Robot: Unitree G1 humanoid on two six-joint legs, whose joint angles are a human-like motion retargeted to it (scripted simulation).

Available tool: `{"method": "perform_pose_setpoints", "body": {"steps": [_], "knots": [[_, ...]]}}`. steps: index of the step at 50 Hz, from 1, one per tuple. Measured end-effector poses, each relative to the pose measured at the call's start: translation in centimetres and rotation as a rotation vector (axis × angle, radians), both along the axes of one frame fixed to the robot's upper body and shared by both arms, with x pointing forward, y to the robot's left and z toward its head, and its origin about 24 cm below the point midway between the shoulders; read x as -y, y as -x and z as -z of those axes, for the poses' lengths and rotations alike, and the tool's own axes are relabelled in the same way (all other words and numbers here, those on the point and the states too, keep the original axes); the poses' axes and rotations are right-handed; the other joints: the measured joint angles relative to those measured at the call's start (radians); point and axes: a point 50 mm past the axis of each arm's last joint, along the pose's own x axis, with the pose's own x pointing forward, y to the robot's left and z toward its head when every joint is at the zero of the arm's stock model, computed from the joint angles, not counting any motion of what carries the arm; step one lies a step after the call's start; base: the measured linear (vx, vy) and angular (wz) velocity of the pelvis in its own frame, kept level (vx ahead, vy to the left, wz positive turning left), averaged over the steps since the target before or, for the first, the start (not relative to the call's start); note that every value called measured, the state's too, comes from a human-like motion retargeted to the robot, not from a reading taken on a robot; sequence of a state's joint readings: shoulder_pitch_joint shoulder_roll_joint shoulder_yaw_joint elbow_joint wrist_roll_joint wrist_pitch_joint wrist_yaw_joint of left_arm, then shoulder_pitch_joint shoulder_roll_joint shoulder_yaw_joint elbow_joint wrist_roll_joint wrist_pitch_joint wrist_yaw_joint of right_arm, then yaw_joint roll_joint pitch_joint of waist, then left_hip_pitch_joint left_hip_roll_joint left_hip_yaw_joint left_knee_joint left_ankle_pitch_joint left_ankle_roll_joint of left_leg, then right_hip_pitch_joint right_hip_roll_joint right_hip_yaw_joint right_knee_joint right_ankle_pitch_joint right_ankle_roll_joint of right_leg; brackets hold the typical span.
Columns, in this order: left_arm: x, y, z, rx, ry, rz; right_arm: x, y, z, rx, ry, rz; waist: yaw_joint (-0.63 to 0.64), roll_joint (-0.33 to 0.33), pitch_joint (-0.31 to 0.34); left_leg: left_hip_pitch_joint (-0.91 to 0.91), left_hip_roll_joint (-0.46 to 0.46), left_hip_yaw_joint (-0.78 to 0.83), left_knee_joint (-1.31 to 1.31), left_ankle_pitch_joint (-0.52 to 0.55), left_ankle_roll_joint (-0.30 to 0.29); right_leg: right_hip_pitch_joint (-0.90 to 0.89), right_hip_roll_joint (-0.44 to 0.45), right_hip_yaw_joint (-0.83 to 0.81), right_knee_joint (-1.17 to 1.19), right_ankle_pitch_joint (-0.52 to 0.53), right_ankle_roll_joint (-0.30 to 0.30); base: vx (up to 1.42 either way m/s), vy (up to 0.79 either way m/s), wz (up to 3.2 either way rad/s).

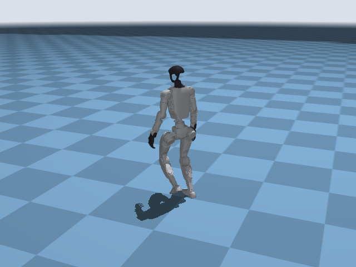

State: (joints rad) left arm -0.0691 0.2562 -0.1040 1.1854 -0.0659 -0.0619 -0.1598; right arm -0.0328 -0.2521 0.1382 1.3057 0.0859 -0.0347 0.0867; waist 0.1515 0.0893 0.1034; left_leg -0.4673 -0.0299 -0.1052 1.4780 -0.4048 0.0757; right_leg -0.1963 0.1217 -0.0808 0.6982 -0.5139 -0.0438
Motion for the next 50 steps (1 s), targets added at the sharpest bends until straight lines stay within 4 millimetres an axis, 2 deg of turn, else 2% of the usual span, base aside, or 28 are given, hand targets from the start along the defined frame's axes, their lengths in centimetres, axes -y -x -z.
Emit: {"method": "perform_pose_setpoints", "body": {"steps": [3, 7, 11, 13, 15, 18, 20, 25, 27, 29, 33, 35, 38, 42, 45, 47, 48, 50], "knots": [[0.2, 1.5, 0.6, -0.052, 0.006, -0.007, -0.1, -2.0, -0.5, 0.062, 0.006, -0.008, 0.024, -0.034, -0.016, -0.122, 0.011, 0.062, -0.086, -0.053, 0.025, 0.014, -0.043, -0.019, -0.016, -0.032, 0.005, 0.34, -0.02, 0.61], [0.8, 4.4, 1.6, -0.158, 0.014, -0.015, -0.1, -4.6, -1.4, 0.155, 0.022, -0.02, 0.043, -0.072, -0.022, -0.207, 0.033, 0.15, -0.336, -0.096, 0.035, 0.074, -0.095, -0.045, -0.064, -0.069, 0.014, 0.43, 0.02, 0.67], [1.7, 7.3, 2.4, -0.262, 0.025, -0.022, 0.3, -7.0, -2.4, 0.237, 0.05, -0.044, 0.035, -0.11, -0.035, -0.23, 0.025, 0.235, -0.684, -0.065, 0.016, 0.131, -0.143, -0.085, -0.114, -0.097, 0.03, 0.48, 0.07, 0.79], [2.1, 8.7, 2.7, -0.309, 0.034, -0.029, 0.4, -7.6, -2.8, 0.264, 0.059, -0.051, 0.026, -0.115, -0.043, -0.252, 0.029, 0.27, -0.777, -0.065, 0.007, 0.144, -0.153, -0.105, -0.091, -0.121, 0.039, 0.49, 0.1, 0.72], [2.5, 9.6, 2.8, -0.34, 0.043, -0.041, 0.7, -8.4, -3.2, 0.291, 0.07, -0.056, 0.016, -0.141, -0.06, -0.215, -0.002, 0.317, -0.941, -0.014, 0.012, 0.159, -0.181, -0.108, -0.088, -0.136, 0.049, 0.54, 0.11, 0.67], [3.2, 11.4, 3.0, -0.391, 0.06, -0.062, 0.6, -8.0, -3.1, 0.3, 0.069, -0.042, 0.0, -0.155, -0.08, -0.259, -0.005, 0.347, -0.838, 0.001, 0.033, 0.16, -0.216, -0.118, 0.03, -0.136, 0.069, 0.56, 0.1, 0.56], [3.2, 12.1, 3.1, -0.414, 0.071, -0.09, 0.7, -7.6, -3.0, 0.301, 0.066, -0.026, 0.0, -0.176, -0.099, -0.261, -0.02, 0.365, -0.776, 0.021, 0.055, 0.164, -0.242, -0.106, 0.103, -0.089, 0.092, 0.66, 0.12, 0.35], [3.4, 12.8, 3.1, -0.447, 0.111, -0.137, 0.0, -4.4, -1.6, 0.221, 0.007, 0.015, -0.053, -0.252, -0.118, -0.205, -0.165, 0.374, -0.704, 0.051, 0.136, 0.096, -0.329, -0.006, 0.42, 0.227, 0.193, 0.63, 0.12, 0.77], [3.2, 11.9, 3.0, -0.425, 0.111, -0.133, -0.3, -3.1, -1.1, 0.173, -0.017, 0.011, -0.084, -0.268, -0.126, -0.17, -0.224, 0.355, -0.71, 0.035, 0.167, 0.027, -0.356, 0.031, 0.562, 0.317, 0.195, 0.63, 0.1, 0.94], [2.7, 10.3, 2.9, -0.38, 0.096, -0.119, -0.6, -1.8, -0.6, 0.119, -0.035, 0.002, -0.111, -0.271, -0.129, -0.119, -0.273, 0.32, -0.734, 0.022, 0.182, -0.045, -0.373, 0.054, 0.67, 0.317, 0.167, 0.64, 0.08, 0.95], [1.2, 5.5, 2.1, -0.232, 0.029, -0.098, -1.0, 1.4, 0.3, -0.001, -0.054, -0.017, -0.15, -0.249, -0.12, 0.032, -0.343, 0.216, -0.807, -0.007, 0.177, -0.178, -0.397, 0.07, 0.751, 0.171, 0.071, 0.63, 0.07, 1.03], [0.4, 2.6, 1.2, -0.13, -0.01, -0.089, -1.2, 3.2, 0.7, -0.067, -0.061, -0.021, -0.161, -0.231, -0.111, 0.118, -0.365, 0.152, -0.841, -0.027, 0.166, -0.236, -0.39, 0.07, 0.716, 0.092, 0.026, 0.62, 0.06, 1.22], [-0.5, -1.9, -0.6, 0.045, -0.065, -0.072, -1.6, 6.0, 1.2, -0.165, -0.077, -0.027, -0.166, -0.199, -0.094, 0.243, -0.375, 0.041, -0.881, -0.064, 0.148, -0.305, -0.332, 0.072, 0.565, 0.022, -0.001, 0.61, 0.07, 1.42], [-0.9, -6.7, -3.4, 0.247, -0.117, -0.03, -2.3, 8.9, 1.4, -0.277, -0.107, -0.024, -0.15, -0.151, -0.088, 0.367, -0.349, -0.102, -0.919, -0.123, 0.137, -0.367, -0.183, 0.098, 0.245, 0.041, 0.043, 0.6, 0.09, 1.46], [-0.7, -8.7, -4.8, 0.341, -0.136, -0.006, -2.5, 9.9, 1.4, -0.32, -0.124, -0.018, -0.126, -0.109, -0.103, 0.412, -0.305, -0.185, -0.926, -0.175, 0.132, -0.38, -0.057, 0.131, -0.064, 0.113, 0.098, 0.56, 0.11, 1.24], [-0.5, -8.8, -4.9, 0.35, -0.139, 0.003, -2.6, 10.3, 1.4, -0.333, -0.126, -0.013, -0.115, -0.103, -0.109, 0.424, -0.309, -0.223, -0.878, -0.212, 0.13, -0.406, -0.006, 0.171, -0.147, 0.133, 0.127, 0.52, 0.12, 1.3], [-0.5, -8.9, -4.9, 0.35, -0.141, 0.006, -2.3, 10.0, 1.4, -0.327, -0.123, -0.009, -0.112, -0.083, -0.119, 0.438, -0.286, -0.25, -0.877, -0.224, 0.125, -0.377, 0.026, 0.186, -0.263, 0.186, 0.135, 0.54, 0.11, 1.4], [-0.5, -7.8, -4.1, 0.305, -0.14, 0.005, -2.1, 9.9, 1.4, -0.32, -0.115, 0.006, -0.105, -0.067, -0.131, 0.454, -0.28, -0.267, -0.815, -0.252, 0.118, -0.389, 0.07, 0.214, -0.266, 0.221, 0.147, 0.52, 0.11, 1.49]]}}
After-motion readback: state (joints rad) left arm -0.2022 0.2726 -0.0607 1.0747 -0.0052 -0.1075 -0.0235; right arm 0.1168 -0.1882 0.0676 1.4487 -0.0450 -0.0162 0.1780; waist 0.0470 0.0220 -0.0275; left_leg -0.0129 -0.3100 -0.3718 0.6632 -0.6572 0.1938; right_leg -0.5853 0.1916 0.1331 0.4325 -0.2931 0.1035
